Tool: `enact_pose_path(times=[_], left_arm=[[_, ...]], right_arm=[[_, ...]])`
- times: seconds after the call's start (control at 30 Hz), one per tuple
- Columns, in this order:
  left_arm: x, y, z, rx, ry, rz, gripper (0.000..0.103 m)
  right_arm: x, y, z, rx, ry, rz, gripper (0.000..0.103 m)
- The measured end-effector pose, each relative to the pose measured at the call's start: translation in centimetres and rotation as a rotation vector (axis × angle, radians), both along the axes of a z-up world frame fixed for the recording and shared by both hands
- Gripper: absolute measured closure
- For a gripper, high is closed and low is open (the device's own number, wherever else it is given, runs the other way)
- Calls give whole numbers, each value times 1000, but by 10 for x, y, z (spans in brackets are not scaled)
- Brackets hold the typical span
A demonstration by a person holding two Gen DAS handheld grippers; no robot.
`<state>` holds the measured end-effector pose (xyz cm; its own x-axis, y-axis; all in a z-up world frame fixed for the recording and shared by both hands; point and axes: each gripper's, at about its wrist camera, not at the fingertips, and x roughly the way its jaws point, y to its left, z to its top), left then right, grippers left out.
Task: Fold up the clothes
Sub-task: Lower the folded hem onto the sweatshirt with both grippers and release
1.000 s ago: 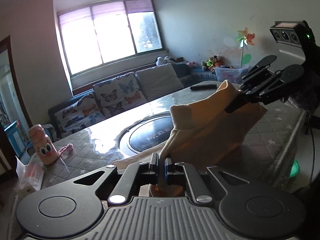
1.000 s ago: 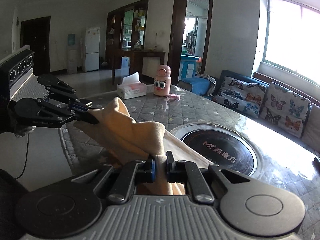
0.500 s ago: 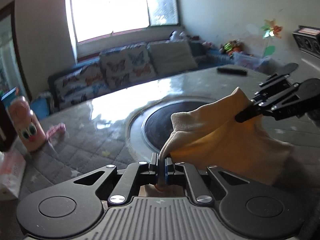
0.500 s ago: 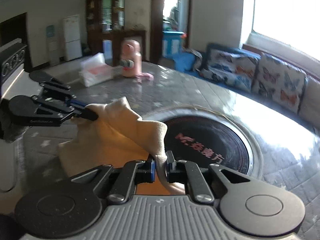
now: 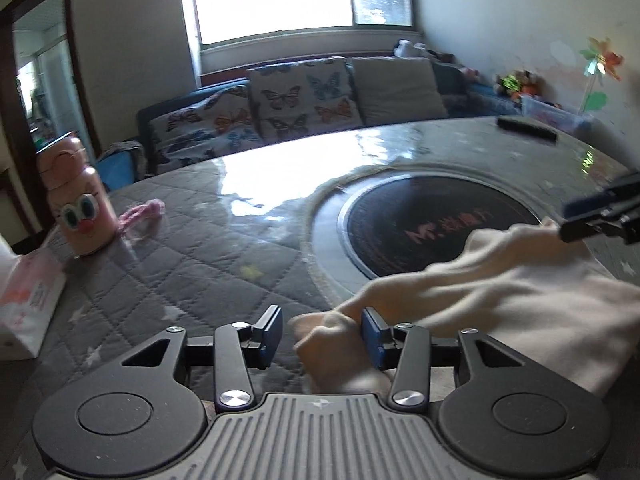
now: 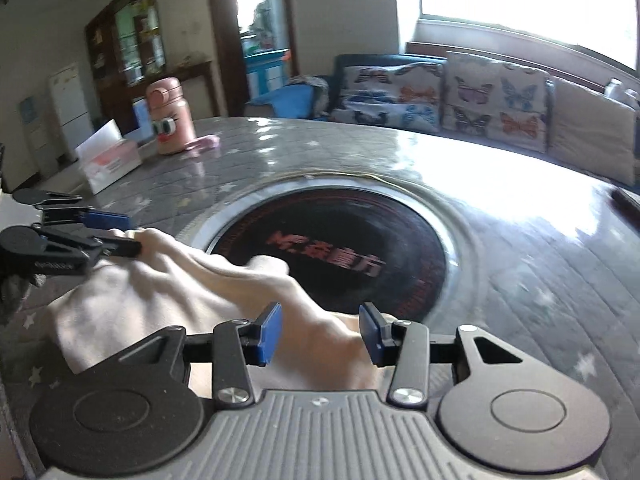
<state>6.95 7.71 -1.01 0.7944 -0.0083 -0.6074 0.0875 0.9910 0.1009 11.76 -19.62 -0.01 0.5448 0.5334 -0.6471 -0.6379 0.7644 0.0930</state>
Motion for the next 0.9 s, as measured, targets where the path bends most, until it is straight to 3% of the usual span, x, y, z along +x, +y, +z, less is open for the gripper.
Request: enact_pose_path(times=[0.07, 0.2, 0.33, 0.47, 0.63, 0.9], left_arm=[[-5, -1, 8, -2, -24, 19, 55], [-13, -11, 26, -5, -79, 25, 56], [-19, -23, 34, -21, -93, -25, 62], [-16, -35, 30, -46, -66, -83, 69], [0, -46, 18, -83, -16, -139, 75], [30, -44, -5, -113, 55, -94, 75]], right_arm=[[-4, -5, 1, 7, -19, -43, 62], [-4, -5, 1, 73, 27, -10, 76], [4, 8, -10, 50, 56, 11, 79], [19, 5, -21, 46, 82, -38, 86], [12, 14, -10, 76, 52, -6, 85], [20, 55, -12, 57, 71, 79, 85]])
